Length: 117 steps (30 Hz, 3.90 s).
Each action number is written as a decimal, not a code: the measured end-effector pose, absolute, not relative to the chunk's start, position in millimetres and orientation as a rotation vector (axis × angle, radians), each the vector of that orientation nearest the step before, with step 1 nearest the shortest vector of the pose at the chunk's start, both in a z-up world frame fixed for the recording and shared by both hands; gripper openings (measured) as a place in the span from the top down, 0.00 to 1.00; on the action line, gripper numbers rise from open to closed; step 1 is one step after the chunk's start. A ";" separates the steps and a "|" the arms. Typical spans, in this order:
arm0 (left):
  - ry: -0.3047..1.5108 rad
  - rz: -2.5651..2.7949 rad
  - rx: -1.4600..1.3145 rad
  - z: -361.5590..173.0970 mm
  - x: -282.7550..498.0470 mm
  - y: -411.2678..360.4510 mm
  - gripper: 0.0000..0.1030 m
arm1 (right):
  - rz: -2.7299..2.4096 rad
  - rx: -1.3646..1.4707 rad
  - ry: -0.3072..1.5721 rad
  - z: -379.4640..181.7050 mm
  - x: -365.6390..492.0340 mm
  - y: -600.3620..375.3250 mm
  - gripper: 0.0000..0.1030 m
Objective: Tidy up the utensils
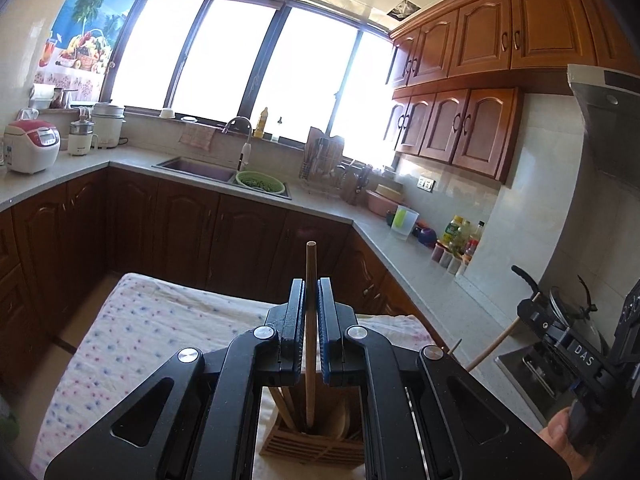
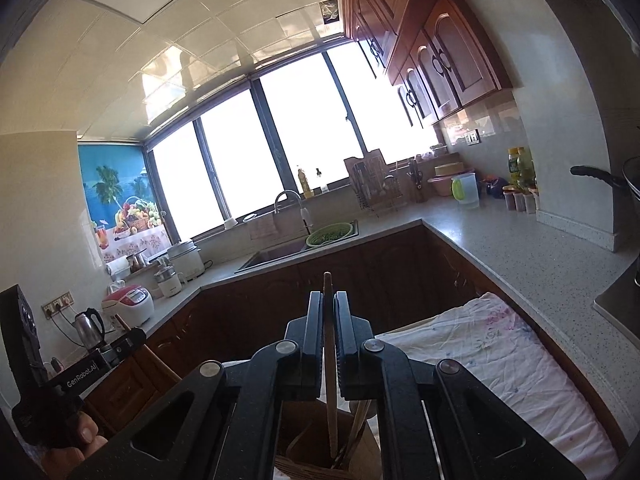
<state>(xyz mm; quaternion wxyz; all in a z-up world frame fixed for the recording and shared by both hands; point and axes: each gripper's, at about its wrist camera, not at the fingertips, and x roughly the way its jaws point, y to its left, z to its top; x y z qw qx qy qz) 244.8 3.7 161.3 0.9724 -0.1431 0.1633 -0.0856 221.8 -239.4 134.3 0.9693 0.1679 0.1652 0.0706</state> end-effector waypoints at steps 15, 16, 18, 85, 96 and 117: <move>0.464 -0.171 -0.276 98.6 256.9 -9.2 0.94 | 0.140 0.341 0.470 69.0 237.3 -227.7 0.95; 0.467 -0.172 -0.273 97.6 257.0 -10.1 0.94 | 0.140 0.339 0.482 66.0 238.7 -227.3 0.95; 0.474 -0.178 -0.265 95.8 257.6 -11.6 0.94 | 0.136 0.338 0.497 60.1 239.7 -226.7 0.95; 0.533 -0.035 -0.293 22.9 70.3 37.3 0.23 | 0.141 0.370 0.485 0.3 64.5 -228.3 0.08; 0.330 0.025 -0.163 38.4 12.0 26.6 0.00 | 0.156 0.056 0.168 43.3 -13.2 -195.7 0.00; 0.414 0.041 -0.061 -8.8 3.6 -5.3 0.00 | 0.101 0.145 0.283 1.8 -23.1 -230.5 0.00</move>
